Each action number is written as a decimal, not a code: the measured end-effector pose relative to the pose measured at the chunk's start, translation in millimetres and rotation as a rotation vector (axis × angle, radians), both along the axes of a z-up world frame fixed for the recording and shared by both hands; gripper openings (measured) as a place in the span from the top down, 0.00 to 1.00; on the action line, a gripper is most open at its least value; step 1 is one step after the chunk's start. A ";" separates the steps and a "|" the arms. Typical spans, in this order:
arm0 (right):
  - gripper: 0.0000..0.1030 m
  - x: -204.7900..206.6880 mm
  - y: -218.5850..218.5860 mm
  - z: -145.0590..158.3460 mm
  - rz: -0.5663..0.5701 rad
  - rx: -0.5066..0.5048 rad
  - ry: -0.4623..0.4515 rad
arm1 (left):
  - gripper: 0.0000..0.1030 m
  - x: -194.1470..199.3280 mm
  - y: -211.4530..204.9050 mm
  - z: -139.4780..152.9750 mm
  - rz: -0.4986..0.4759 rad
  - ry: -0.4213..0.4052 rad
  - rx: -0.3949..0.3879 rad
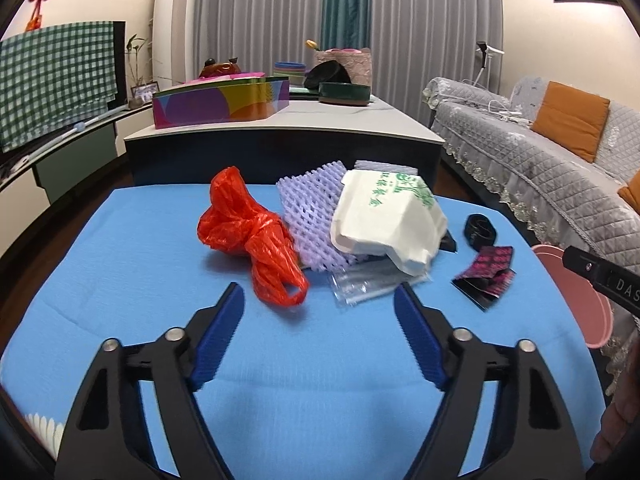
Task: Collect trash
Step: 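Grasp the red plastic bag with left tool while right tool grasps the pink card packet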
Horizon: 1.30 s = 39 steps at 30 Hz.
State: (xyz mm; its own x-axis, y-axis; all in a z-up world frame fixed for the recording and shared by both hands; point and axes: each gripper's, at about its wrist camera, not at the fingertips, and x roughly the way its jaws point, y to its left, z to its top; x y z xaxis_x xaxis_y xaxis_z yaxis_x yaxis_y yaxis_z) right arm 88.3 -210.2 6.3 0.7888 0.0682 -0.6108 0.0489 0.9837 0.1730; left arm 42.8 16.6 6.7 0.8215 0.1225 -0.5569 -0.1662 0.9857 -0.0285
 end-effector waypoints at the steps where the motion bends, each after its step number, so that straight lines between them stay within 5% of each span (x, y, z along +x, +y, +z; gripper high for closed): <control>1: 0.48 5.6 0.3 -3.1 0.003 0.010 0.009 | 0.32 3.2 -0.7 -1.3 0.001 0.001 0.008; 6: 0.50 36.4 3.3 -16.9 0.023 0.064 0.044 | 0.38 28.6 9.8 -9.5 0.035 0.016 0.043; 18: 0.51 73.0 13.3 -43.5 0.036 0.131 0.128 | 0.41 63.3 37.0 -24.8 0.107 0.101 -0.013; 25: 0.81 77.1 19.5 -45.3 0.060 0.118 0.136 | 0.61 70.2 41.6 -29.6 0.106 0.134 -0.041; 32: 0.89 70.1 22.3 -34.3 0.100 0.115 0.098 | 0.85 69.5 41.9 -30.1 0.112 0.150 -0.022; 39: 0.93 52.6 28.5 -12.8 0.135 0.076 0.029 | 0.94 63.9 45.7 -24.1 0.149 0.140 0.002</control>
